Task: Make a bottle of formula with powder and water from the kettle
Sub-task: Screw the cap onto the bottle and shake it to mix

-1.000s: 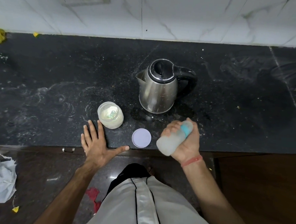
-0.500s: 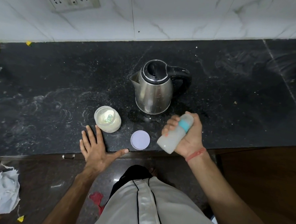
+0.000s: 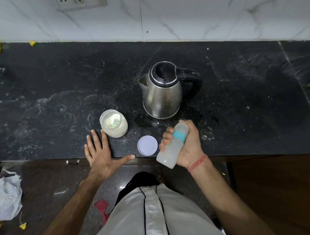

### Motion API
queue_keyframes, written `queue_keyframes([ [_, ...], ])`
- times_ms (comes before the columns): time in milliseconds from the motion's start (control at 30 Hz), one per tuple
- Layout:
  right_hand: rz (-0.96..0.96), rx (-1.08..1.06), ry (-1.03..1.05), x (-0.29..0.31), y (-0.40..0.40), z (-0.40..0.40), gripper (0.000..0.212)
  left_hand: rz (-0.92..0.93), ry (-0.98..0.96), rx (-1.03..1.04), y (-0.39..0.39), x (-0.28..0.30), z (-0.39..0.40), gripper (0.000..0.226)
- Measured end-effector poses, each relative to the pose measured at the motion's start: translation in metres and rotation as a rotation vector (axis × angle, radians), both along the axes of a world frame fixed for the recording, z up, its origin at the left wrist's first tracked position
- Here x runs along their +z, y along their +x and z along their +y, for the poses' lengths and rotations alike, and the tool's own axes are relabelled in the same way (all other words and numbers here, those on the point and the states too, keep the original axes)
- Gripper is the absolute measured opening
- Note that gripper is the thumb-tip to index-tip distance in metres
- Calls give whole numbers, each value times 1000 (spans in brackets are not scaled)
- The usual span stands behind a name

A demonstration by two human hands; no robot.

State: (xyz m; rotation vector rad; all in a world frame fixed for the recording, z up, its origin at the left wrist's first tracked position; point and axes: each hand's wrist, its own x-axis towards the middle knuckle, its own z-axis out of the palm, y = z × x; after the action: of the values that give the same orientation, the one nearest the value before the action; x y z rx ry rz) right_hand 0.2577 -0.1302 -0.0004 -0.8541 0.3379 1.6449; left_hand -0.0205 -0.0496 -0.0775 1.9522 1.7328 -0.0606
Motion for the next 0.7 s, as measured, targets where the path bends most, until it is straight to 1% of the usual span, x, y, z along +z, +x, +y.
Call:
queue_keyframes([
  [67, 59, -169, 10, 2, 10, 3, 41, 4, -4, -4, 0, 1, -1, 180],
  [100, 93, -219, 23, 2, 14, 5, 41, 2, -5, -5, 0, 0, -1, 180],
  [133, 99, -206, 31, 3, 15, 5, 42, 0, -4, -6, 0, 0, -1, 180],
  [233, -5, -27, 26, 4, 12, 2, 44, -3, 5, -3, 0, 0, 0, 180],
  [267, -4, -34, 34, 5, 14, 1, 43, -2, 4, -2, 0, 1, 0, 180],
  [367, 100, -227, 67, 7, 20, -1, 41, 7, -5, -2, 0, 0, -1, 181],
  [400, 109, -235, 70, 6, 19, -2, 42, 8, -5, -4, 0, 0, 0, 181],
  [500, -9, -45, 56, 4, 4, -6, 44, 9, -8, -8, 0, -1, 1, 180],
  [533, -37, -12, 57, 4, 2, -6, 44, 8, -6, -7, -1, -1, 1, 180],
  [567, -33, -30, 63, 5, 3, -6, 43, 6, -6, -7, -1, -2, 1, 181],
  [667, 90, -212, 102, 5, 10, -4, 40, -2, -10, -13, -2, -3, 0, 181],
  [700, 93, -217, 106, 5, 10, -4, 40, -4, -8, -12, -2, -3, 0, 181],
])
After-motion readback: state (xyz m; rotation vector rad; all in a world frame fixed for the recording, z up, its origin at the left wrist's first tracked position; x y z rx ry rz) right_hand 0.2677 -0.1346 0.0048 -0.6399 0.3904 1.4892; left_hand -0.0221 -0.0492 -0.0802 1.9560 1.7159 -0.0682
